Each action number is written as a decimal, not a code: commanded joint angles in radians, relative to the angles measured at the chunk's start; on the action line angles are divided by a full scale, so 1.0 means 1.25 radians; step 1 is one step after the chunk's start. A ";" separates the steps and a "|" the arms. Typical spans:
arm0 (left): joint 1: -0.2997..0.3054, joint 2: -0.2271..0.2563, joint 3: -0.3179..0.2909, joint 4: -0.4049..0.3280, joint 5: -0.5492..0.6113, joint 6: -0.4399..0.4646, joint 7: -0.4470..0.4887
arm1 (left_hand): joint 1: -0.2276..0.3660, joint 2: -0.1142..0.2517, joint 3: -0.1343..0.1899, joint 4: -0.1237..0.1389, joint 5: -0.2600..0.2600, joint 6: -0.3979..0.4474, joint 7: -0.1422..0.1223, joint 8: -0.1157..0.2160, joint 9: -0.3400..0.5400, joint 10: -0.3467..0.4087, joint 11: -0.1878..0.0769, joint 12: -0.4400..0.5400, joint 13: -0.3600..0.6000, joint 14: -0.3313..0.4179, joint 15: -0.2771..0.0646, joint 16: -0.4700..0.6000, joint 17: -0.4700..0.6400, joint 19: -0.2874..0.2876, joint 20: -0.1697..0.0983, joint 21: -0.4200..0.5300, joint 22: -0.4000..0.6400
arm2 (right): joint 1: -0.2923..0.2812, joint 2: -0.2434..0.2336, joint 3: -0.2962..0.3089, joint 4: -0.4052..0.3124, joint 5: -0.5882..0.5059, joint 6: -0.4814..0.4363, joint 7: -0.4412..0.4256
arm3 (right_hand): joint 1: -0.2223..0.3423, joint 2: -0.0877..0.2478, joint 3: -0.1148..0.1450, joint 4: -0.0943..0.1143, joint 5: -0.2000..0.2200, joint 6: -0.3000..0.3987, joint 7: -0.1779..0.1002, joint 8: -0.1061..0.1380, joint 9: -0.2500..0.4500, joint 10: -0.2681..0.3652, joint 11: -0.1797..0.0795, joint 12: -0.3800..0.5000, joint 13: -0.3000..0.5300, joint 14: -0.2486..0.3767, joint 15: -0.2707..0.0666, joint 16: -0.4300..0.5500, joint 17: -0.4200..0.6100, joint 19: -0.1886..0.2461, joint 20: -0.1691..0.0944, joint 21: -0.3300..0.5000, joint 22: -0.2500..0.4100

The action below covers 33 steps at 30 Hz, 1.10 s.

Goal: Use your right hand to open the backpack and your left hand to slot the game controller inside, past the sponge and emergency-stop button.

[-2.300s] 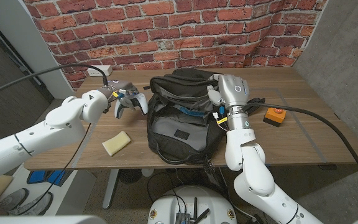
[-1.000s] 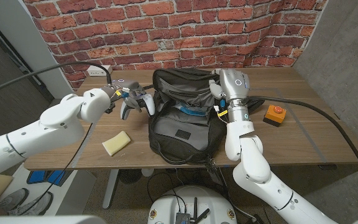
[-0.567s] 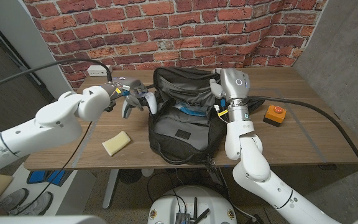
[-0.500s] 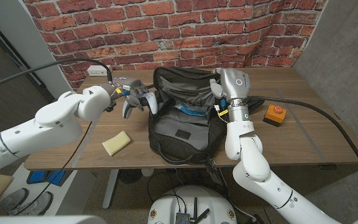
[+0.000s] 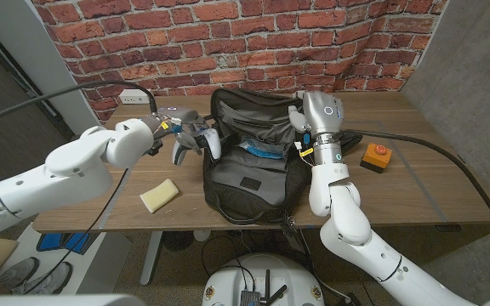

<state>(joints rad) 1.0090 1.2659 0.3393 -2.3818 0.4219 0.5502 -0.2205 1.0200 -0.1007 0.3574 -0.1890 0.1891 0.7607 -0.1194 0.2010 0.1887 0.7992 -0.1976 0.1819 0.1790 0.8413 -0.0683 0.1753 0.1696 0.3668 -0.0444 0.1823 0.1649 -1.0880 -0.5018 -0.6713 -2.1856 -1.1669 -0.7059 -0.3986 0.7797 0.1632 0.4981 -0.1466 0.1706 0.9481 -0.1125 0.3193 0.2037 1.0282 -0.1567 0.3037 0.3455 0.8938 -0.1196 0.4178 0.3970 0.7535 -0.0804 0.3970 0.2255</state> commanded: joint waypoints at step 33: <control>-0.071 -0.055 0.069 -0.027 -0.040 -0.048 -0.095 | 0.017 0.105 0.029 0.019 0.005 0.066 0.001 0.003 0.001 0.004 -0.007 0.004 0.005 0.023 -0.135 0.003 0.002 0.008 -0.123 0.003 0.001 | 0.054 -0.009 -0.003 0.039 0.042 0.033 -0.043 | 0.003 0.015 0.007 0.003 0.007 0.019 -0.010 -0.001 0.003 0.007 0.001 -0.001 0.008 0.011 -0.079 -0.003 0.008 -0.010 -0.106 0.016 0.002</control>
<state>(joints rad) 0.9229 1.2021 0.4242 -2.4134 0.4034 0.5057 -0.3208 1.0200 -0.1007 0.3619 -0.1935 0.1895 0.7608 -0.1195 0.1965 0.1882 0.7999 -0.1984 0.1815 0.1795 0.8394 -0.0702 0.1727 0.1702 0.3668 -0.0444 0.1823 0.1649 -1.0497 -0.5203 -0.6670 -2.1611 -1.1217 -0.6725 -0.4470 0.7793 0.1637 0.5005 -0.1443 0.1737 0.9516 -0.1159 0.3153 0.2017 1.0286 -0.1570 0.3037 0.3505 0.8938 -0.1196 0.4141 0.4015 0.7463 -0.0769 0.4124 0.2254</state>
